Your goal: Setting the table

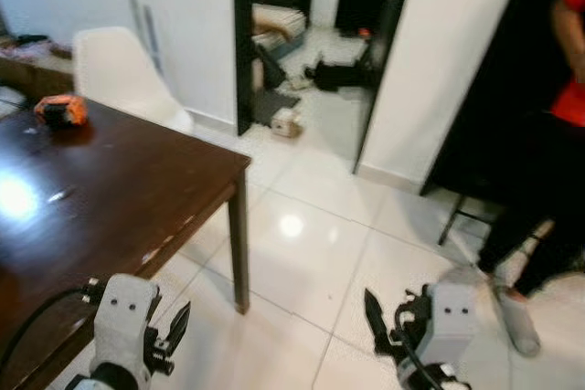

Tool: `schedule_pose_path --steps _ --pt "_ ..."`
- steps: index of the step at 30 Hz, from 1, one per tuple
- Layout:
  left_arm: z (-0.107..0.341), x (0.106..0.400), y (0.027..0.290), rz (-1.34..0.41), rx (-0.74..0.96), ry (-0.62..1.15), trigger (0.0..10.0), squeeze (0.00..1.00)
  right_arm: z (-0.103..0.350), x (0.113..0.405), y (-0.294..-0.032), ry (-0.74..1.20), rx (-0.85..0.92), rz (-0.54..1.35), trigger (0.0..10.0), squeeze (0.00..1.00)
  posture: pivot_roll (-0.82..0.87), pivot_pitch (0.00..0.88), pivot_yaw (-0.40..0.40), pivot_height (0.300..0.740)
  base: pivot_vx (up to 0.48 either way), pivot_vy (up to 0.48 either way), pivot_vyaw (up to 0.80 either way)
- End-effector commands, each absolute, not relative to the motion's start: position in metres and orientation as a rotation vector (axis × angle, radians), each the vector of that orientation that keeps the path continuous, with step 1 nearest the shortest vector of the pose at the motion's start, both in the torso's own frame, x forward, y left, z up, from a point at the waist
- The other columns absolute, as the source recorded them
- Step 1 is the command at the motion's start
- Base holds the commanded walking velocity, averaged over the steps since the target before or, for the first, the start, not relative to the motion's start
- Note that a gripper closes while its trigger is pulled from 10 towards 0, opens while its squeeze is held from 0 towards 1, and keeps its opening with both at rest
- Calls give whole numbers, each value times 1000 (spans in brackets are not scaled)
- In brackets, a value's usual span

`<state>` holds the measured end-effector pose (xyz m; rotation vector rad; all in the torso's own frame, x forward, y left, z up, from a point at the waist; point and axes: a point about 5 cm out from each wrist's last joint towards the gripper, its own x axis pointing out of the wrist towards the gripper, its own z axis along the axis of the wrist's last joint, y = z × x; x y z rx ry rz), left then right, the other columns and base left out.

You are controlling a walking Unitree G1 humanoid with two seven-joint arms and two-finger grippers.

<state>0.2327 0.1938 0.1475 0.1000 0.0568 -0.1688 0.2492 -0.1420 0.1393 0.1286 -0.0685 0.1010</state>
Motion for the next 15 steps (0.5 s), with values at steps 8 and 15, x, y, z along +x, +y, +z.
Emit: schedule_pose_path --steps 8,15 --pt "143 231 194 -168 104 76 10000 0 136 248 -146 -50 115 83 10000 0 27 155 61 740 0 0 -800" --pt "90 223 207 -125 137 244 10000 0 75 239 -156 183 20 101 10000 0 28 147 62 740 0 0 -800"
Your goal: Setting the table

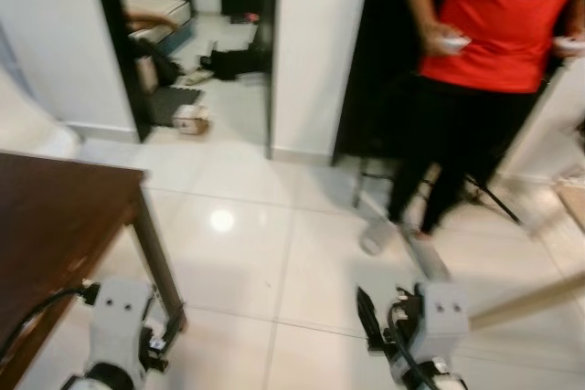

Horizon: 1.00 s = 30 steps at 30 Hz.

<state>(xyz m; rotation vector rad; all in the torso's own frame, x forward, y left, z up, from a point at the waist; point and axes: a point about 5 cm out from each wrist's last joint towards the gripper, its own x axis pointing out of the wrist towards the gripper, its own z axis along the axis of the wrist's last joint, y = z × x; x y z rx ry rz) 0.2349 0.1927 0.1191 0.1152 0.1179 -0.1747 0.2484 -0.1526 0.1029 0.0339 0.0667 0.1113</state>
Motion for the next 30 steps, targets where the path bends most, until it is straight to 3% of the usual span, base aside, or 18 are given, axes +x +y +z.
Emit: schedule_pose_path --steps 1,6,10,30 --pt "74 219 213 -100 140 297 10000 0 57 235 -162 251 10 88 10000 0 28 147 62 740 0 0 -800" --pt "19 198 223 -73 170 494 10000 0 -4 208 -189 481 2 8 10000 0 23 142 55 740 0 0 -800" --pt "12 193 222 -82 162 526 10000 0 -12 202 -191 523 9 7 10000 0 25 141 53 740 0 0 -800" --pt "-2 197 222 -80 172 493 10000 0 -16 208 -194 462 17 7 10000 0 19 128 49 740 0 0 -800"
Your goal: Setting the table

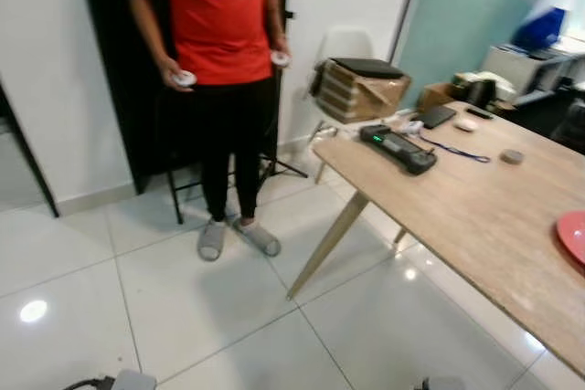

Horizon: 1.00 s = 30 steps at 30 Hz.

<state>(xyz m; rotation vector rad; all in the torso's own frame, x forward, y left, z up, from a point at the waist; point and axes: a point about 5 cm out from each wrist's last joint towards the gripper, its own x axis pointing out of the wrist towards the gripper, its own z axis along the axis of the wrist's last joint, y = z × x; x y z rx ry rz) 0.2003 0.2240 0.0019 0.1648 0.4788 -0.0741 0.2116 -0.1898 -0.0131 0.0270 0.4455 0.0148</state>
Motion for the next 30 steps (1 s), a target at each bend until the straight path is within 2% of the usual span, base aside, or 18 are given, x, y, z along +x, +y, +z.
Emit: schedule_pose_path --steps 1,23,27,30 --pt "-2 198 222 -80 171 490 10000 0 -16 208 -194 460 18 7 10000 0 19 128 49 740 0 0 -800" --pt "-6 200 224 -66 162 466 10000 0 -15 214 -199 424 37 -24 10000 0 20 128 47 740 0 0 -800" --pt "-1 204 226 -52 155 445 10000 0 -8 220 -199 393 58 -38 10000 0 22 130 47 740 0 0 -800" --pt "20 218 227 -32 144 361 10000 0 11 236 -197 310 87 -51 10000 0 25 134 47 740 0 0 -800"
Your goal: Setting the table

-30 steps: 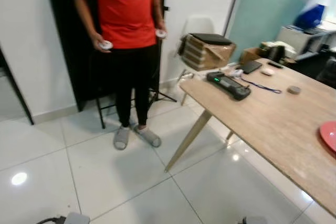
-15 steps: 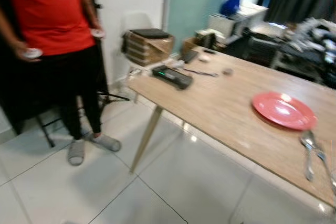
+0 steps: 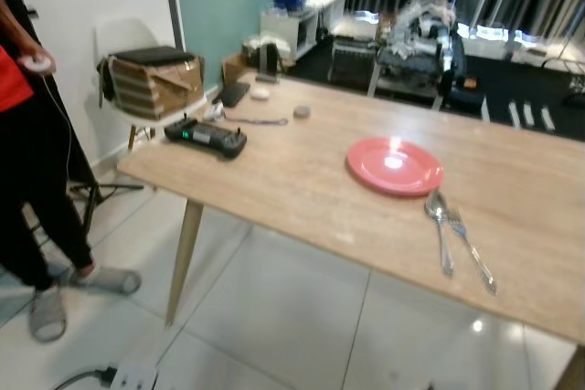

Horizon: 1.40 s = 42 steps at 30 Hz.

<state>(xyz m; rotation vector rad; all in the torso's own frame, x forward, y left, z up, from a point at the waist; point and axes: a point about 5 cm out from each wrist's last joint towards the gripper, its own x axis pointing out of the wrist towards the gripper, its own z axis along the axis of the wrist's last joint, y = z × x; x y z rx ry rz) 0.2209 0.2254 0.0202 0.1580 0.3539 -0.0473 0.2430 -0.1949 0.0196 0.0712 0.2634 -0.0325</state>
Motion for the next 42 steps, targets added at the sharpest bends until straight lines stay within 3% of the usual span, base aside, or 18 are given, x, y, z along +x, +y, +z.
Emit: schedule_pose_path --steps 1,6,7,15,33,42 --pt "36 229 228 -21 135 297 10000 0 27 247 -195 249 105 -52 10000 0 27 133 47 740 0 0 -800" --pt "73 252 229 3 114 162 10000 0 66 270 -189 100 143 -57 10000 0 30 135 48 740 0 0 -748" --pt "100 266 229 16 101 66 10000 0 95 282 -184 -7 161 -52 10000 0 32 136 48 740 274 0 0" --pt "158 286 220 7 74 -113 10000 0 152 292 -168 -185 212 -12 10000 0 30 141 50 740 441 0 0" --pt "172 284 208 -21 53 -109 10000 0 162 290 -175 -150 213 -77 10000 0 30 146 50 740 459 0 -641" --pt "173 279 202 -72 60 -91 10000 0 165 289 -183 -144 192 -101 10000 0 33 146 53 740 31 0 0"
